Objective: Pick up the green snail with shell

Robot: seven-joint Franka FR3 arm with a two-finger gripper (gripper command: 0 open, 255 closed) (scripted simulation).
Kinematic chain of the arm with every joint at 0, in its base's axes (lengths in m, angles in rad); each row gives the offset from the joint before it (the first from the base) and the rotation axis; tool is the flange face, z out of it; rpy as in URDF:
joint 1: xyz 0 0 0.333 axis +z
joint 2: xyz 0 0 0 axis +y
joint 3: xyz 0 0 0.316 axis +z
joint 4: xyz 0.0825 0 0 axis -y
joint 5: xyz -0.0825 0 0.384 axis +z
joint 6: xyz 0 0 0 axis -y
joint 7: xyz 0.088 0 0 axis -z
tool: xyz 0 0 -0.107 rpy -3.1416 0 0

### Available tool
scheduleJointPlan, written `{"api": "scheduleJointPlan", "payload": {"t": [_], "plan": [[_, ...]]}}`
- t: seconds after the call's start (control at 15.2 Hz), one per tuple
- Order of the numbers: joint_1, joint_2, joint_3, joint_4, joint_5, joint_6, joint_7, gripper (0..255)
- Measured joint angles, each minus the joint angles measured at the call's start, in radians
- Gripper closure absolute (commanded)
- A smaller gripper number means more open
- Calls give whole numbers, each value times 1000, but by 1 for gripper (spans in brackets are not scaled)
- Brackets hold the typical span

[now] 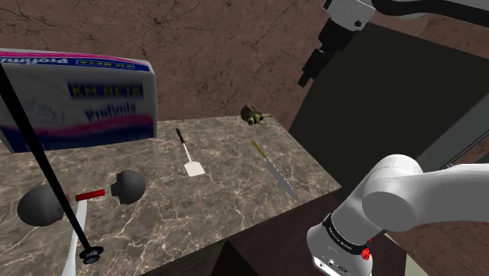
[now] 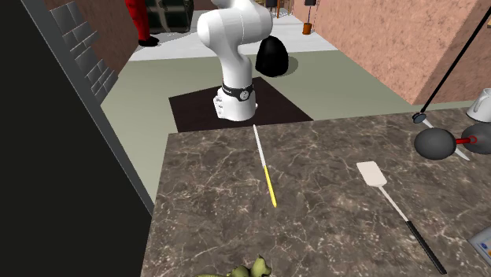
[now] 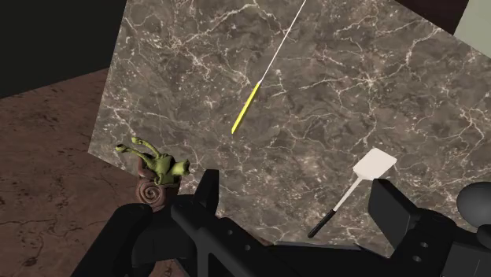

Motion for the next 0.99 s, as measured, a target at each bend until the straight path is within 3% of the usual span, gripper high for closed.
{"api": "scheduleJointPlan", "payload": {"t": [0.4,0.99], "plan": [[-4,50,-83,-59,-34,114,-103,0],[8,262,-279,-82,-67,360,-354,0]]}}
